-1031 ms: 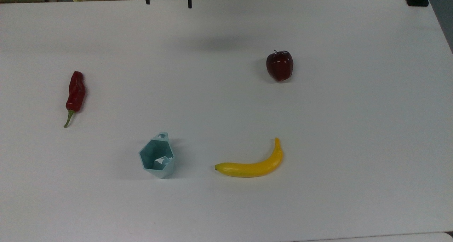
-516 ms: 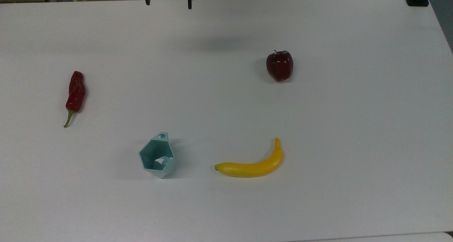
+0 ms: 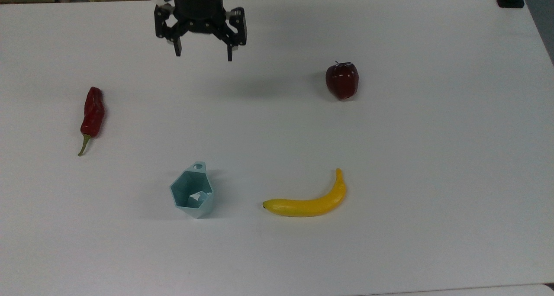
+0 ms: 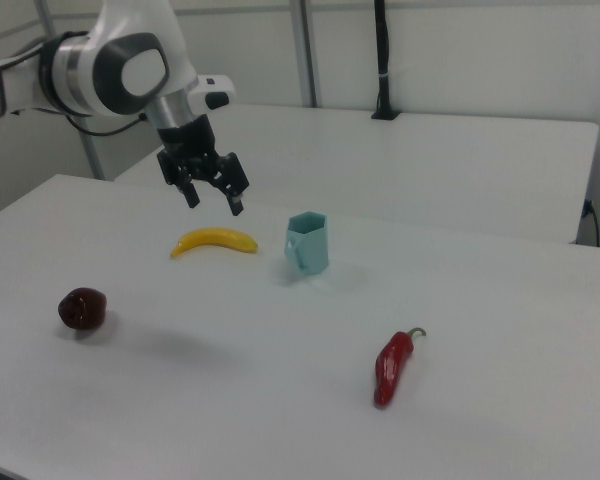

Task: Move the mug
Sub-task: 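Move the open gripper down toward the teal mug's rim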

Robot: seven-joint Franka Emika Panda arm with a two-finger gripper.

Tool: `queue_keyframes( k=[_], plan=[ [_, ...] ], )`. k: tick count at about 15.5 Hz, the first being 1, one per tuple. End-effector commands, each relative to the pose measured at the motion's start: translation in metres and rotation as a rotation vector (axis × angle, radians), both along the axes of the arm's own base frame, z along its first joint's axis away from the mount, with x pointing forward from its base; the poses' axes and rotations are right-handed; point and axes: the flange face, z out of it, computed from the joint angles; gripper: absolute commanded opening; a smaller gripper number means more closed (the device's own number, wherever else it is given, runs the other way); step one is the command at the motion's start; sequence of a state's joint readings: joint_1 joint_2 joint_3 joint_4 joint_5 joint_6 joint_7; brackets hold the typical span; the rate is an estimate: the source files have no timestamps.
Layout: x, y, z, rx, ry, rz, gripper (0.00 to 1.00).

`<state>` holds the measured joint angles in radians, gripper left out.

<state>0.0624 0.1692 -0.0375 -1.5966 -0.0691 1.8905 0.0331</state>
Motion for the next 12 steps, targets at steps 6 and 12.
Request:
queue_keyframes(
  k=[6,12],
  plan=[
    [0.083,0.006,-0.090,0.009,-0.180,-0.018,1.00],
    [0.106,0.009,-0.148,0.006,-0.248,0.002,1.00]
  ],
)
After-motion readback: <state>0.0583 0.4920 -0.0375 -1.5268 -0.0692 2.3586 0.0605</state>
